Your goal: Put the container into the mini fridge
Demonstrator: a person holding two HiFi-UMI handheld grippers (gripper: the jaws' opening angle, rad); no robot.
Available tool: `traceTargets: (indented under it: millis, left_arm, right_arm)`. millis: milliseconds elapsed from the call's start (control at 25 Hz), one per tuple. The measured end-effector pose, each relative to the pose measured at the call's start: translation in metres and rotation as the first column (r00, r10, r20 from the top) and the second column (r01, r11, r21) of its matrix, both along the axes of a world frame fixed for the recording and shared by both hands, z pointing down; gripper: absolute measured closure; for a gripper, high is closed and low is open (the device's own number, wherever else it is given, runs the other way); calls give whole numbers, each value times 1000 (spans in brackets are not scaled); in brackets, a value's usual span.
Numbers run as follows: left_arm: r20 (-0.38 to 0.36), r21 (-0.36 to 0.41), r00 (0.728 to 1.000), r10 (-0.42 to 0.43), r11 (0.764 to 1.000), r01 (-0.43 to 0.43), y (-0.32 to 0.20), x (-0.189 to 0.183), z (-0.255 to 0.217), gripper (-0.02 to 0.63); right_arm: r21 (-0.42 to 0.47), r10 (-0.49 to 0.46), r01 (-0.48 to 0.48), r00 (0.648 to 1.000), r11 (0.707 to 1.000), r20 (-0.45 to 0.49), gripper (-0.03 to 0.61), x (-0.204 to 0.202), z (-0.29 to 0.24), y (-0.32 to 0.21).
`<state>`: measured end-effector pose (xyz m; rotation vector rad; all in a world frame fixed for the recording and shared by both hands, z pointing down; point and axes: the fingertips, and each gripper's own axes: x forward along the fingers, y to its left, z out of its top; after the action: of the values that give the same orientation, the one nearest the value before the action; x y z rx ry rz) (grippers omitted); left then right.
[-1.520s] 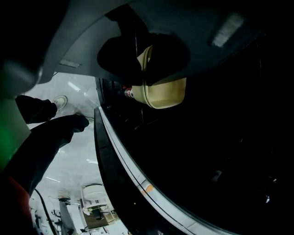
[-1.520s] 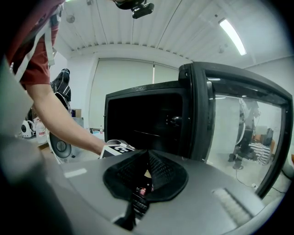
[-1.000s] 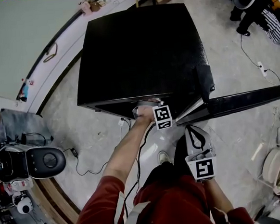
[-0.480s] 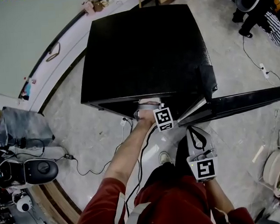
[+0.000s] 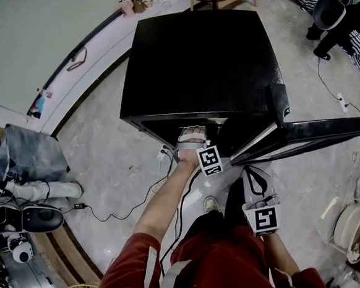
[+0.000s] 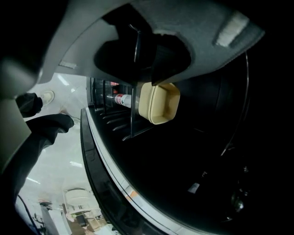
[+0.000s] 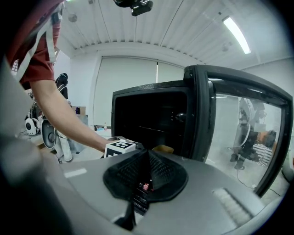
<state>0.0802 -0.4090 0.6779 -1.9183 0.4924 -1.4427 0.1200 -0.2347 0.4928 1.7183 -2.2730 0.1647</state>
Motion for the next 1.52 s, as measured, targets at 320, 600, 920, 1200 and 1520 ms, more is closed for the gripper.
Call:
traceTargets:
  millis: [320,600,920,1200,1520]
  left_arm:
    - [-38,-27,999,-27,999,26,47,-23,-9,509]
    - [-6,-44,999,-35,998,34,109,-50,-8,511]
    - [32,-45,998,-46,998,48,168,-77,-34,525]
    - [45,-5,999,-30,1000,30,188,-94,-75,525]
    - [27,-23,998,-62,998,63,183,-109,-99,525]
  right_arm:
    - [7,-25,25,1000,1000,-6,578,-14,-2,7]
    - [22,-55,56,998,998,-22,578,-27,-5,18]
    - [-7,-56,56,998,998,-9,578,-29,1,34]
    - [16,-67,68,997,998,-35,578,-29,-3,37]
    - [18,-71,71,997,997,-34,578,-35,0,34]
